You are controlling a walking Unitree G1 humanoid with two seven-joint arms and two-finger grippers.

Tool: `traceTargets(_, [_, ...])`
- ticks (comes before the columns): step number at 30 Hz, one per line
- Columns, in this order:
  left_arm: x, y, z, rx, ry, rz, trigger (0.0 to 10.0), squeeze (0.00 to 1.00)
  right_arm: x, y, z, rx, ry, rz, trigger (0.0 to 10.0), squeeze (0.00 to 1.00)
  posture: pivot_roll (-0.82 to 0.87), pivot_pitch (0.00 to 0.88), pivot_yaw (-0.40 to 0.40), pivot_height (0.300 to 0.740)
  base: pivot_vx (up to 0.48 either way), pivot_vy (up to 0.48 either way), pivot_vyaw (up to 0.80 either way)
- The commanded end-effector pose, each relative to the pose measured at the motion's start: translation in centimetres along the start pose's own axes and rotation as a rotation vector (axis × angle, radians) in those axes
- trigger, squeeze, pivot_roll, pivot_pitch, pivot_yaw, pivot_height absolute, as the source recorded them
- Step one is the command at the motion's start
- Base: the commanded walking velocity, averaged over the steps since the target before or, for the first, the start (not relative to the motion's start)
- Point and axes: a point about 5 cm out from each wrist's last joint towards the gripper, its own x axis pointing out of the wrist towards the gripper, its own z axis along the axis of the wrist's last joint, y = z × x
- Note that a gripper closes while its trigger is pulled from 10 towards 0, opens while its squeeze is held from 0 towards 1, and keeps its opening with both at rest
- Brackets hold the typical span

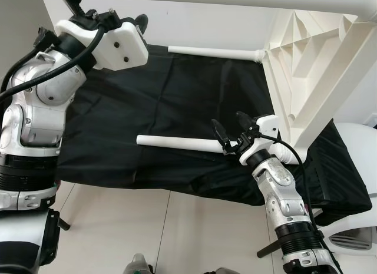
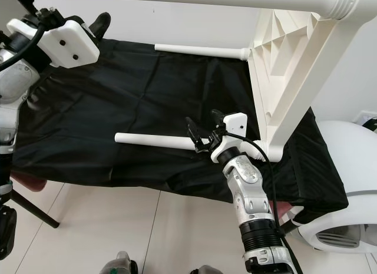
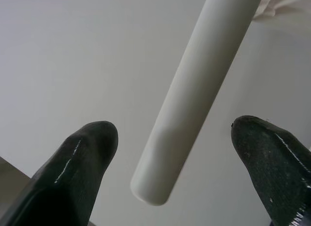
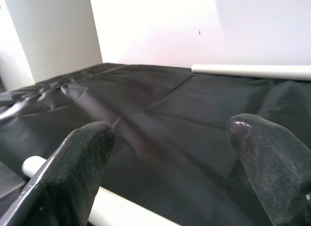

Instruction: Building children table

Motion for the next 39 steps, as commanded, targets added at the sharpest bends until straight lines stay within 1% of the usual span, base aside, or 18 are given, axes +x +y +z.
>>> traceTargets(1, [-0.9,0.2,1.0,-0.074,-0.014,0.125,10.0,0.0,0.4,-0.5,0.0,-0.024,0.01,0.017,10.0,0.0,0.1,0.0,-0.087,0.74,0.0,0.0,0.0])
traceTargets(8, [-1.8,-1.6,1.2,-0.139,0.018,0.114,10.0,0.0,1.1,-0.6,0.0,-0.038,0.022,0.044,10.0,0.0,0.1,0.0,-0.096,0.74,0.0,0.0,0.0])
traceTargets(11, [-2.6,-3.4,1.4,-0.211,0.054,0.108,10.0,0.0,1.8,-0.7,-0.2,-0.048,0.033,0.06,10.0,0.0,0.12,0.0,-0.11,0.74,0.0,0.0,0.0])
traceTargets(13, [-2.6,-3.4,1.4,-0.211,0.054,0.108,10.0,0.0,1.8,-0.7,-0.2,-0.048,0.033,0.06,10.0,0.0,0.12,0.0,-0.11,0.74,0.0,0.0,0.0])
traceTargets(16, [-4.1,-6.9,0.0,-0.361,0.187,0.115,10.0,0.0,2.6,-1.1,-0.8,-0.057,0.056,0.013,10.0,0.0,0.13,0.0,-0.121,0.74,0.0,0.0,0.0])
traceTargets(17, [-4.1,-6.9,0.0,-0.361,0.187,0.115,10.0,0.0,2.6,-1.1,-0.8,-0.057,0.056,0.013,10.0,0.0,0.13,0.0,-0.121,0.74,0.0,0.0,0.0])
traceTargets(19, [-5.3,-9.1,-1.7,-0.539,0.307,0.161,10.0,0.0,2.9,-1.1,-1.0,-0.045,0.055,-0.02,10.0,0.0,0.13,0.0,-0.123,0.74,0.0,0.0,0.0])
traceTargets(20, [-5.3,-9.1,-1.7,-0.539,0.307,0.161,10.0,0.0,2.9,-1.1,-1.0,-0.045,0.055,-0.02,10.0,0.0,0.13,0.0,-0.123,0.74,0.0,0.0,0.0])
traceTargets(21, [-5.7,-9.9,-2.3,-0.591,0.345,0.174,10.0,0.0,3.0,-1.0,-1.1,-0.037,0.052,-0.027,10.0,0.0,0.13,0.0,-0.123,0.74,0.0,0.0,0.0])
traceTargets(23, [-6.4,-11.4,-3.9,-0.761,0.438,0.233,10.0,0.0,3.2,-0.8,-1.0,-0.022,0.038,-0.036,10.0,0.0,0.12,0.0,-0.125,0.74,0.0,0.0,0.0])
traceTargets(25, [-6.4,-11.4,-3.9,-0.761,0.438,0.233,10.0,0.0,3.2,-0.8,-1.0,-0.022,0.038,-0.036,10.0,0.0,0.12,0.0,-0.125,0.74,0.0,0.0,0.0])
traceTargets(26, [-6.6,-11.9,-4.5,-0.808,0.482,0.243,10.0,0.0,3.3,-0.7,-1.0,-0.021,0.032,-0.043,10.0,0.0,0.12,0.0,-0.125,0.74,0.0,0.0,0.0])
traceTargets(27, [-6.6,-11.9,-4.5,-0.808,0.482,0.243,10.0,0.0,3.3,-0.7,-1.0,-0.021,0.032,-0.043,10.0,0.0,0.12,0.0,-0.125,0.74,0.0,0.0,0.0])
traceTargets(28, [-6.9,-12.3,-5.3,-0.873,0.528,0.258,10.0,0.0,3.4,-1.0,-0.9,-0.02,0.025,-0.075,10.0,0.0,0.11,0.0,-0.121,0.74,0.0,0.0,0.0])
traceTargets(30, [-6.9,-12.3,-5.3,-0.873,0.528,0.258,10.0,0.0,3.4,-1.0,-0.9,-0.02,0.025,-0.075,10.0,0.0,0.11,0.0,-0.121,0.74,0.0,0.0,0.0])
traceTargets(31, [-7.3,-12.7,-6.7,-0.899,0.596,0.258,10.0,0.0,3.3,-2.0,-0.6,-0.034,0.013,-0.167,10.0,0.0,0.1,0.0,-0.11,0.74,0.0,0.0,0.0])
traceTargets(37, [-8.1,-12.4,-7.3,-0.954,0.637,0.313,10.0,0.0,2.8,-2.5,-0.4,-0.059,-0.008,-0.259,10.0,0.0,0.09,0.0,-0.097,0.74,0.0,0.0,0.0])
traceTargets(39, [-8.7,-12.8,-7.1,-1.005,0.673,0.344,10.0,0.0,2.2,-2.5,-0.3,-0.042,-0.018,-0.312,10.0,0.0,0.08,0.0,-0.092,0.74,0.0,0.0,0.0])
